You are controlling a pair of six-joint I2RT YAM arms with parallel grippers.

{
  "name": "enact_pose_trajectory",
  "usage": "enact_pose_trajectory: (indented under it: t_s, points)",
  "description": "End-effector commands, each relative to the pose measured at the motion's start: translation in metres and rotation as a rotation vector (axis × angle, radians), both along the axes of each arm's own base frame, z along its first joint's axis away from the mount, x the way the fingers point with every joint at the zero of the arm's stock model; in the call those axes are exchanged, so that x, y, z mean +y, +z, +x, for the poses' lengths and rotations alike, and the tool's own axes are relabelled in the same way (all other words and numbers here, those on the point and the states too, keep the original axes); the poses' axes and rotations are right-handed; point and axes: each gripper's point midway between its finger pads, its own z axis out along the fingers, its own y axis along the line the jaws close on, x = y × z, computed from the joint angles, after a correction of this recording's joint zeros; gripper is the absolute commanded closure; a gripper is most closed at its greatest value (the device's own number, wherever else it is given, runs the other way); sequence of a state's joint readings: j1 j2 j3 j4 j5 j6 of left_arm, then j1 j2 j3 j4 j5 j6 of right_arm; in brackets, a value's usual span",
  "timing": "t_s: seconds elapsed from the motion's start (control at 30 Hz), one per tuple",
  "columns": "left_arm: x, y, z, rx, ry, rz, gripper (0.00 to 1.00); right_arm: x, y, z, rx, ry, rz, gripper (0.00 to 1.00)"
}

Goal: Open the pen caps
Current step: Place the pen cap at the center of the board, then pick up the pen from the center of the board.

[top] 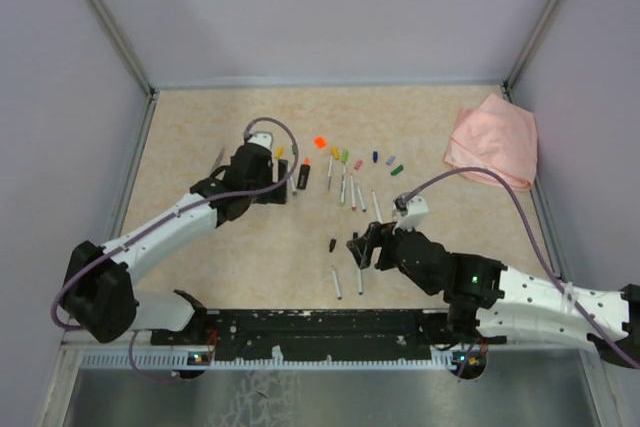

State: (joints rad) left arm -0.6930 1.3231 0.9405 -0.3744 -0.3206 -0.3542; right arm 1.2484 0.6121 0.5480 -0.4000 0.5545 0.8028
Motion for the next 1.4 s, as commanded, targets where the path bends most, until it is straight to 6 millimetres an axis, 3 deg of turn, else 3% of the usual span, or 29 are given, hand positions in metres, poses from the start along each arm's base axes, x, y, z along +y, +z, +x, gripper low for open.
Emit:
enact_pose_trajectory:
  t_s: [0.0,0.17,0.37,0.53,0.6,0.7,1.03,1.37]
  points:
    - [0.045,0.002,0.032,-0.069,0.009,0.052,0.12,0.006,0.017,0.022,-0.124,-0.063,0.017,0.24]
    - [0.079,-0.005,0.061,-0.016,0.064,0.107,0.09,0.011,0.011,0.043,-0.073,-0.026,0.018,0.23]
    - [0.094,-0.029,0.092,0.122,0.053,0.112,0.13,0.015,0.009,0.086,0.031,0.100,0.040,0.24]
    - [0.109,-0.060,0.112,0.245,0.057,0.188,0.30,0.033,0.001,0.101,0.067,0.194,-0.039,0.24]
    - [0.113,-0.074,0.116,0.297,0.060,0.207,0.41,0.038,-0.003,0.101,0.074,0.216,-0.030,0.24]
    - [0.116,-0.088,0.120,0.345,0.055,0.224,0.45,0.038,-0.004,0.104,0.065,0.218,-0.017,0.24]
    - [0.124,-0.111,0.126,0.401,0.049,0.241,0.53,0.039,-0.007,0.116,0.078,0.217,0.012,0.25]
    - [0.126,-0.121,0.124,0.433,0.060,0.201,0.75,0.045,0.000,0.119,0.071,0.228,0.042,0.25]
